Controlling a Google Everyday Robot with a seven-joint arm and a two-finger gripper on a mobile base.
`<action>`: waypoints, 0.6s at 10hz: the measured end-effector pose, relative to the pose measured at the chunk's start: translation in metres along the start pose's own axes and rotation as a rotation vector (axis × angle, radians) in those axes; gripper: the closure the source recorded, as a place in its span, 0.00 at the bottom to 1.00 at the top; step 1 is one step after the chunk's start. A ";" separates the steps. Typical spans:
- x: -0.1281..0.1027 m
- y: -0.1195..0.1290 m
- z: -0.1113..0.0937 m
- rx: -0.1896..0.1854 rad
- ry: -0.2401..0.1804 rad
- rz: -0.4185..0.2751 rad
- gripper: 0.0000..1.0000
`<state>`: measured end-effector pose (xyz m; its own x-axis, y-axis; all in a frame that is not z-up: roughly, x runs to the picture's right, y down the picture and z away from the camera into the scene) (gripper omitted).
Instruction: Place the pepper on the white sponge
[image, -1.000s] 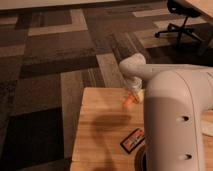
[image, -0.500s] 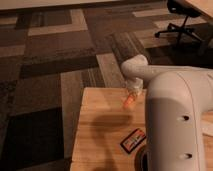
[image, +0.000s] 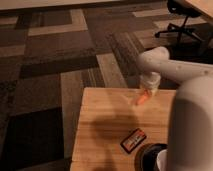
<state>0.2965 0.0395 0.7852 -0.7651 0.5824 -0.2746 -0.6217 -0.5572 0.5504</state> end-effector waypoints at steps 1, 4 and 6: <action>-0.011 -0.021 -0.002 0.014 -0.015 0.028 1.00; -0.029 -0.055 -0.006 0.029 -0.040 0.094 1.00; -0.029 -0.055 -0.006 0.031 -0.040 0.092 1.00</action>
<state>0.3519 0.0498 0.7586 -0.8112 0.5530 -0.1902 -0.5430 -0.5916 0.5959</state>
